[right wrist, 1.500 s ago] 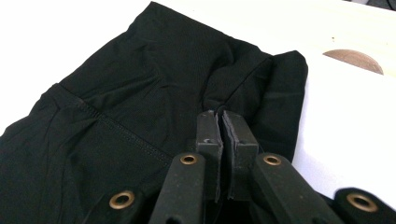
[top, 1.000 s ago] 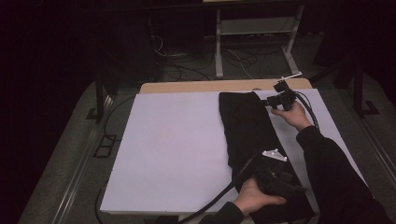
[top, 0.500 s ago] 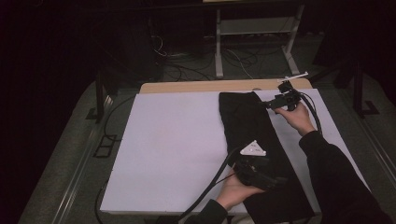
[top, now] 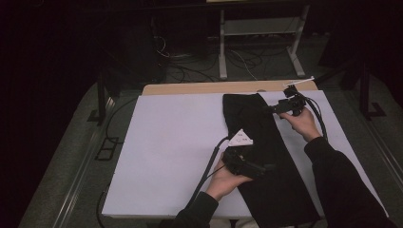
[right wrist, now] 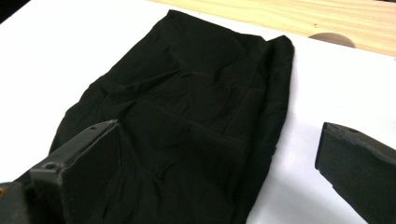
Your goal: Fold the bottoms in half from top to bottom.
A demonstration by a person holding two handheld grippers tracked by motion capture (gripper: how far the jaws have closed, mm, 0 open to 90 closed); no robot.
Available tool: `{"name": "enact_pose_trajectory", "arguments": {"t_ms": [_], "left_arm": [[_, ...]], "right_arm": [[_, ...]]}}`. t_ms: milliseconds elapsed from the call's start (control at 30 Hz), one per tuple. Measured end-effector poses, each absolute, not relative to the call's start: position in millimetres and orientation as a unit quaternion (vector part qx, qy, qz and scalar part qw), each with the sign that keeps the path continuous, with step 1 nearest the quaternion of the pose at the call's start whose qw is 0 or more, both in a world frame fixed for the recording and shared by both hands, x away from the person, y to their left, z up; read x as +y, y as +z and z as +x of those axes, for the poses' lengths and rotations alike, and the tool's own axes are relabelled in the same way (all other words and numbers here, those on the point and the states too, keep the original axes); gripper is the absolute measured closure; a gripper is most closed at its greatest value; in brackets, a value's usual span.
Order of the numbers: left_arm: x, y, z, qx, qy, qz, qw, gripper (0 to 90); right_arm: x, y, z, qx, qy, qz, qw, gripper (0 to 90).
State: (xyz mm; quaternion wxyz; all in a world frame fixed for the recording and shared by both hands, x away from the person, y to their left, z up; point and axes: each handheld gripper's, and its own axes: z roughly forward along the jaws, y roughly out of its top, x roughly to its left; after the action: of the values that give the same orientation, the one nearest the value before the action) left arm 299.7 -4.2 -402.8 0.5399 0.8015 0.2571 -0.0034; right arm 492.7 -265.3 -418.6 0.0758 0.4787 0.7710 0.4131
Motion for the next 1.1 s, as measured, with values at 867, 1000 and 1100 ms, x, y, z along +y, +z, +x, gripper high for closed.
{"name": "enact_pose_trajectory", "arguments": {"t_ms": [867,1000,1100], "left_arm": [[28.0,-389.2,336.9,0.287,0.029,0.791,0.540,0.0],[32.8,-381.5,345.1,0.291,0.039,0.791,0.536,0.0],[36.0,-375.8,352.6,0.291,0.039,0.799,0.525,0.0]], "right_arm": [[-260.7,-403.4,476.1,0.776,0.434,0.451,0.078,0.6],[-259.8,-401.4,473.3,0.778,0.436,0.445,0.079,0.6],[-259.2,-399.5,471.0,0.780,0.436,0.442,0.080,0.6]]}}
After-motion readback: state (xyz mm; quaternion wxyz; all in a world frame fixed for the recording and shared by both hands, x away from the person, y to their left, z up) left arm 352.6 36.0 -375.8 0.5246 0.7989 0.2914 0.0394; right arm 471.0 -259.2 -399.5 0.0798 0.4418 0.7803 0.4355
